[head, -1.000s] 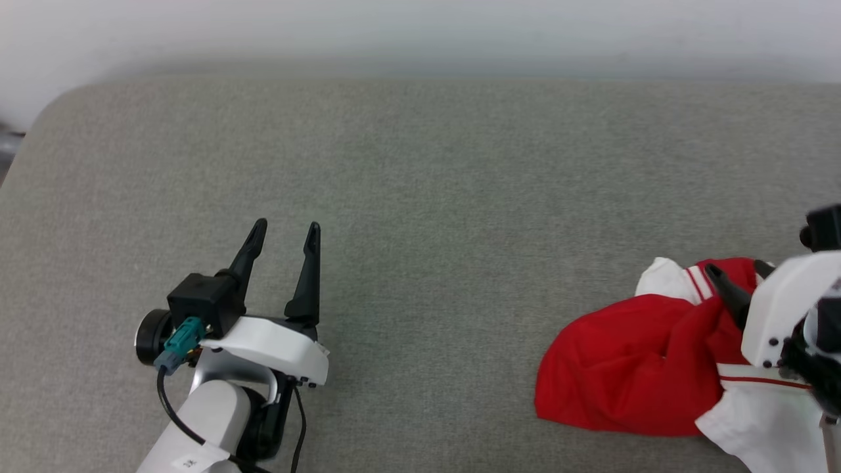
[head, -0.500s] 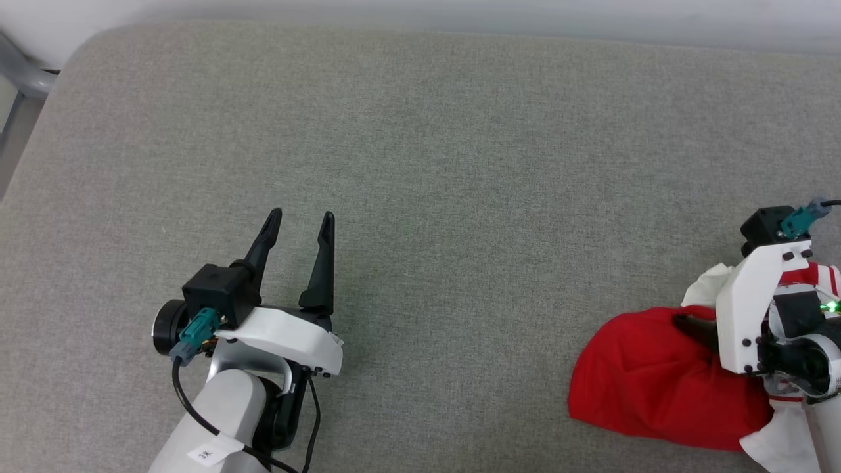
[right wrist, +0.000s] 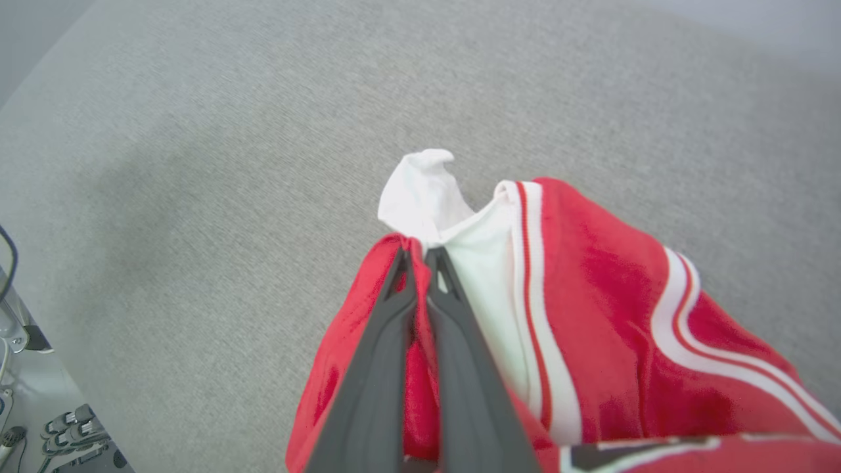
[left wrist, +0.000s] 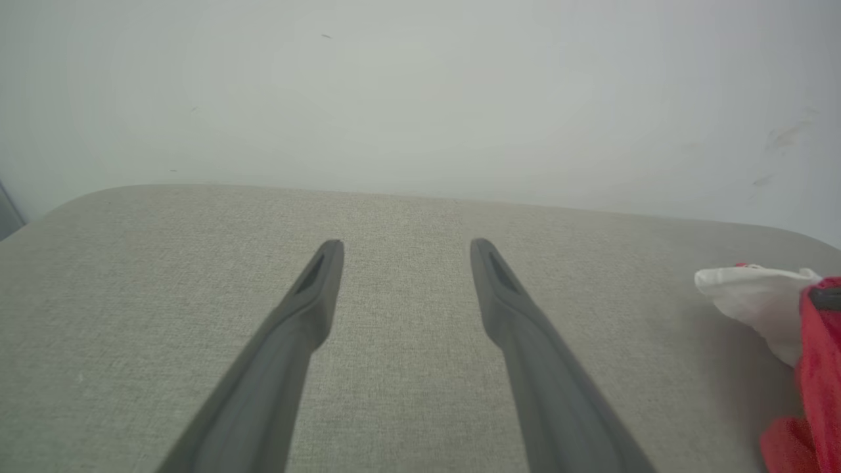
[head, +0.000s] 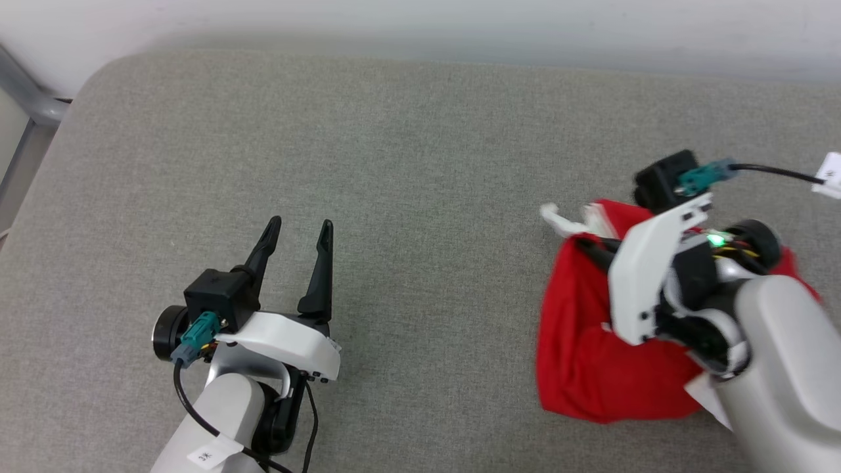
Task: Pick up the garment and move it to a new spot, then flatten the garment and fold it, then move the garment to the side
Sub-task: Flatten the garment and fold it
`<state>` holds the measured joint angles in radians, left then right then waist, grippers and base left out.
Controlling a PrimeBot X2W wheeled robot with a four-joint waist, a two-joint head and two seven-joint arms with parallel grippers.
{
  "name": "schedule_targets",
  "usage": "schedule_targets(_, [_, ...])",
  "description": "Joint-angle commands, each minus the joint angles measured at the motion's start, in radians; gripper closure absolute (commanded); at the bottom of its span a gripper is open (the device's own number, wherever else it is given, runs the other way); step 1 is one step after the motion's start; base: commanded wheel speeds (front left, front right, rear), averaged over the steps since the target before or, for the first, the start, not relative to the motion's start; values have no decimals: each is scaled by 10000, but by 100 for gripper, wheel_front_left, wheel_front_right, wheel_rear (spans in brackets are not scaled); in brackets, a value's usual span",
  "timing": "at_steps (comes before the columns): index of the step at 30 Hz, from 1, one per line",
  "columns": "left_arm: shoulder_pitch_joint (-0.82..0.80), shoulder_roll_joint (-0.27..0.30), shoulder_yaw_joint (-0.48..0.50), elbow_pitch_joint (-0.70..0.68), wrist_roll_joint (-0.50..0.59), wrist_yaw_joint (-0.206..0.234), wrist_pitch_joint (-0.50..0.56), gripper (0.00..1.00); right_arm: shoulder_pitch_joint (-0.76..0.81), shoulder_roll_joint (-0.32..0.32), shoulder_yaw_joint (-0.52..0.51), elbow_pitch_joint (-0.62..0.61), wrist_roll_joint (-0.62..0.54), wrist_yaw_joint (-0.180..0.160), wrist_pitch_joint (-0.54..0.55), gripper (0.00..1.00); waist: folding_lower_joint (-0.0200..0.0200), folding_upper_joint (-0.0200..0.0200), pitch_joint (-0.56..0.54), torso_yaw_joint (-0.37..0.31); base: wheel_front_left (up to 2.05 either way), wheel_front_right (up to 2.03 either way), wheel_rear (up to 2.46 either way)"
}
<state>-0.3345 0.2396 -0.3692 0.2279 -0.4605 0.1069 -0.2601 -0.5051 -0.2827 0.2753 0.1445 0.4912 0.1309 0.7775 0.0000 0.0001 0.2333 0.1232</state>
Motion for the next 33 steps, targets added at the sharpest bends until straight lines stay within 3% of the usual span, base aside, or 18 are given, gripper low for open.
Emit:
schedule_targets(1, [125, -19, 31, 15, 70, -11, -66, 0, -210, 232, 467, -181, 191, -3, -384, 100, 0, -1, -154, -50, 0, 0, 0])
schedule_targets(9, [241, -48, 27, -27, 41, -3, -57, 0, 434, 792, 3169, 122, 915, -5, -1413, 100, 0, -1, -203, -138, 0, 0, 0])
schedule_targets(10, [283, -61, 11, -17, 15, 9, -57, 0, 757, 881, 3440, 627, 1028, -3, -2118, 68, 0, -1, -188, -152, 0, 0, 0])
schedule_targets(11, [314, -48, 12, -4, 8, 16, -58, 0, 821, 957, 3468, 705, 1050, -3, -2481, 0, 0, -1, -197, -175, 0, 0, 0])
schedule_targets(18, [521, 103, 20, 66, -64, 73, -1, 0, 984, 1040, 3385, 402, 573, -3, -5853, 0, 0, -1, -449, -399, 0, 0, 0])
schedule_targets(23, [701, 207, 23, 113, -92, 154, 85, 0, 1485, 1090, 2400, -67, -142, -5, -7522, 0, 0, -1, -838, -597, 0, 0, 0])
schedule_targets(27, [893, 272, -21, 47, -108, 231, 198, 0, 2167, 1339, 948, -517, -908, -3, -8127, 0, 0, -1, -1117, -776, 0, 0, 0])
schedule_targets(33, [1042, 381, -195, -90, -82, 301, 591, 0, 3366, 1765, -1163, -1500, -1864, -5, -8189, 0, 0, -1, -1364, -1007, 0, 0, 0])
